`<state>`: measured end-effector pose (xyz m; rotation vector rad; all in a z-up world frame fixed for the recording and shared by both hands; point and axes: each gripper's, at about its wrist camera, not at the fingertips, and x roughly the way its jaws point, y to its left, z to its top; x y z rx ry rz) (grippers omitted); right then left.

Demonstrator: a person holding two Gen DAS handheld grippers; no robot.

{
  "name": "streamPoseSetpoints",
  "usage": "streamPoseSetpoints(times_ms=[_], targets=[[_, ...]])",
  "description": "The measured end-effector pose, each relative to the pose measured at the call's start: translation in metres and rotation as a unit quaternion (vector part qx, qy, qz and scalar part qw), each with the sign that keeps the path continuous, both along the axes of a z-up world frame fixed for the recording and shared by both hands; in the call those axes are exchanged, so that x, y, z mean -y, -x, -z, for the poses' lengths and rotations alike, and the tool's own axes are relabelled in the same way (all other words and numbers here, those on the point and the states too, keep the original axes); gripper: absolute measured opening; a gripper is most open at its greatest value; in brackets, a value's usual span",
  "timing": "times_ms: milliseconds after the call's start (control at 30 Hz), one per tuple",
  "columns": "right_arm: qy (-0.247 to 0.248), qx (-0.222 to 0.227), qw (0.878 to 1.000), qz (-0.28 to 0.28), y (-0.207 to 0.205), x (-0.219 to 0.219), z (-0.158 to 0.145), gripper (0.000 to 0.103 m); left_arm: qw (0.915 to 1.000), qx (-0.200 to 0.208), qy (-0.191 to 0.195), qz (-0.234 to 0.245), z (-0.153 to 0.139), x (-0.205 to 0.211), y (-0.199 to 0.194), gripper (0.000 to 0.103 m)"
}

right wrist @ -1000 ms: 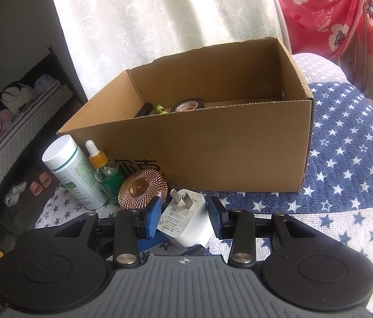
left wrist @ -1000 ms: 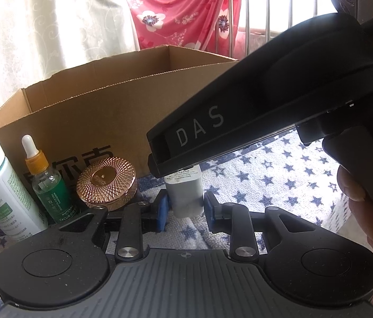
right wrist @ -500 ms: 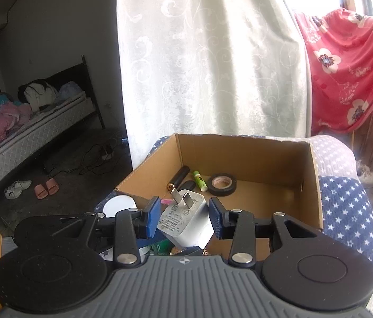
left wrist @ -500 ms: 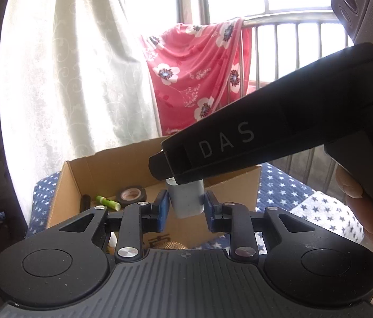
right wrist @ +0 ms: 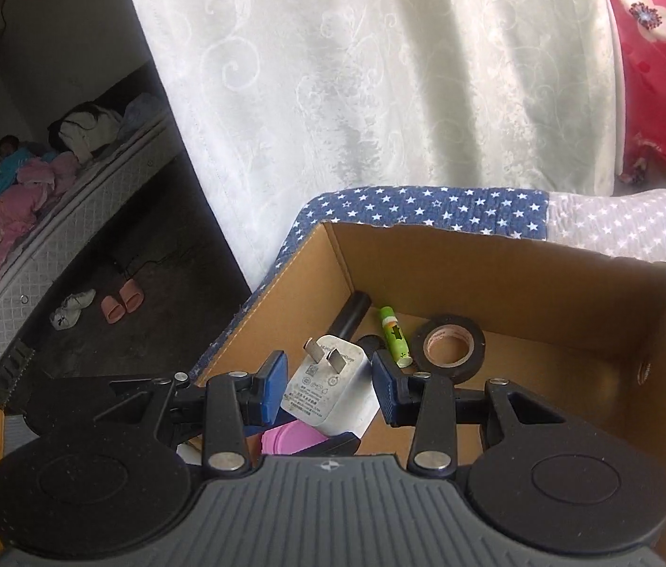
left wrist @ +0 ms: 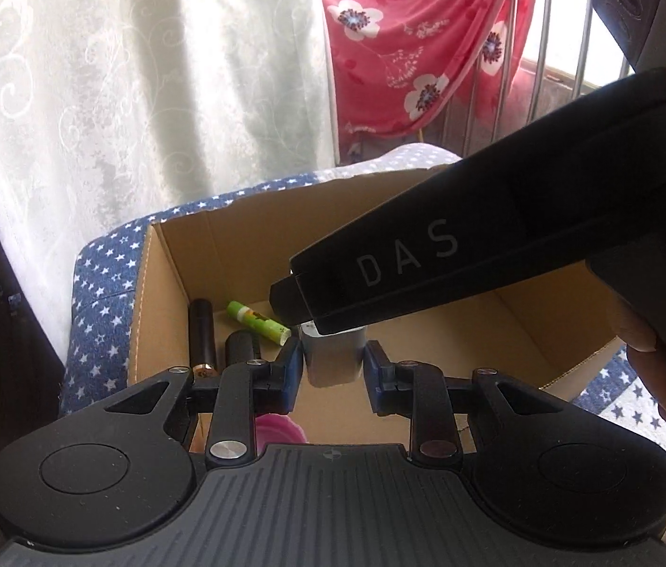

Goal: Organize rigid objects
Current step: 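Carry the charger plug into the box and open the right gripper, then move the right gripper back out to the rose-gold jar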

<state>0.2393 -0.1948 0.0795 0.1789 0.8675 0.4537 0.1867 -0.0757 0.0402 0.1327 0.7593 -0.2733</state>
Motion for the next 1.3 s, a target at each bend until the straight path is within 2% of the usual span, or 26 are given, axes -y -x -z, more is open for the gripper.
streamPoseSetpoints(times_ms=[133,333,600,833,1000,1167,1300], targets=[[-0.007,-0.038,0.999,-0.003,-0.019,0.002,0.024,0.042,0.9992,-0.039,-0.003,-0.002,0.015,0.003,-0.018,0.027],[-0.019,-0.075,0.997,-0.008,-0.039,0.006,0.044,0.042,0.9966,-0.081,0.004,-0.014,0.026,0.004,-0.036,0.027],[-0.015,-0.1,0.995,-0.019,-0.053,-0.001,0.062,0.041,0.9955,-0.092,0.005,-0.025,0.026,-0.012,-0.048,0.028],[-0.01,-0.085,0.996,-0.022,-0.049,-0.004,0.051,0.041,0.9967,-0.077,0.01,-0.025,0.018,-0.013,-0.045,0.029],[-0.019,-0.062,0.998,-0.014,-0.036,0.005,0.032,0.041,0.9989,-0.042,0.005,-0.022,0.005,-0.011,-0.029,0.039],[-0.049,-0.016,0.999,0.003,0.001,0.031,0.001,0.041,0.9999,0.009,0.008,-0.008,-0.012,-0.015,0.005,0.052],[-0.057,0.027,0.998,0.02,0.049,0.051,-0.022,0.041,0.9989,0.044,0.014,0.008,-0.023,-0.018,0.04,0.056]])
